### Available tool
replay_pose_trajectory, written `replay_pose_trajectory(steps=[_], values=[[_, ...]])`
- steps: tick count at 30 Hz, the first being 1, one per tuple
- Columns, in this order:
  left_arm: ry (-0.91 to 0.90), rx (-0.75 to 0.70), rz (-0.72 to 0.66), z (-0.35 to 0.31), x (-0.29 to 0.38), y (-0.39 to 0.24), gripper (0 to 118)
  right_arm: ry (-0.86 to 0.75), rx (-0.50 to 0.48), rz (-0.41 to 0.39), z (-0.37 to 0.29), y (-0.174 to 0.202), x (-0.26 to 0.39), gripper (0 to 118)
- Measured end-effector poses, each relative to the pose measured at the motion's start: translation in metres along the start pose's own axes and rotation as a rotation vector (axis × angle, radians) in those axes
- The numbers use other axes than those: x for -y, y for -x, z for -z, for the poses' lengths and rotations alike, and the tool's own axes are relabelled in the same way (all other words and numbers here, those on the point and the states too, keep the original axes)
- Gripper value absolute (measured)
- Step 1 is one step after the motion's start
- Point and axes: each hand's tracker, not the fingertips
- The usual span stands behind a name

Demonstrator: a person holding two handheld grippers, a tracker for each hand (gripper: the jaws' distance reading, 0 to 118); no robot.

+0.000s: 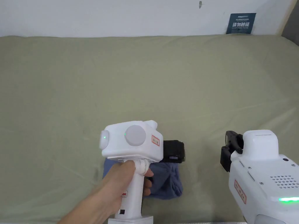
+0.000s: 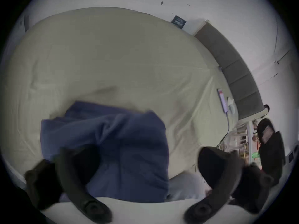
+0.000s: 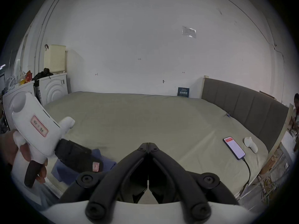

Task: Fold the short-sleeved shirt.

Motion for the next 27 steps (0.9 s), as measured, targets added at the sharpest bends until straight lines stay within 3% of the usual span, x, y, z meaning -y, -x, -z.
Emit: replay_pose_trajectory(steps=[3,4,5,6,7,12,19,27], values=[[-0.034,0.068,-0.013,-0.029,-0.006,0.009,95,0.002,0.005,-0.001,0.0,-0.003,0.001,0],[-0.067,0.12,-0.034,-0.04,-0.005,0.017,82,0.002,0.007,-0.001,-0.001,-0.003,0.001,0],[-0.097,0.173,-0.041,-0.054,0.004,0.024,50,0.002,0.008,0.0,0.0,-0.003,0.001,0],[-0.121,0.212,-0.049,-0.064,0.006,0.033,9,0.002,0.007,0.004,0.0,-0.003,0.001,0],[-0.126,0.219,-0.063,-0.068,0.008,0.04,1,0.003,0.007,0.009,0.001,-0.003,0.001,0],[-0.084,0.263,-0.064,-0.06,0.027,0.063,1,0.011,-0.007,0.026,0.004,0.001,0.002,0],[0.041,0.417,-0.099,0.018,0.062,0.063,1,0.038,-0.031,0.005,0.005,0.009,0.008,0],[0.025,0.442,-0.141,0.047,0.073,0.067,0,0.086,-0.039,0.002,0.006,0.005,0.017,0]])
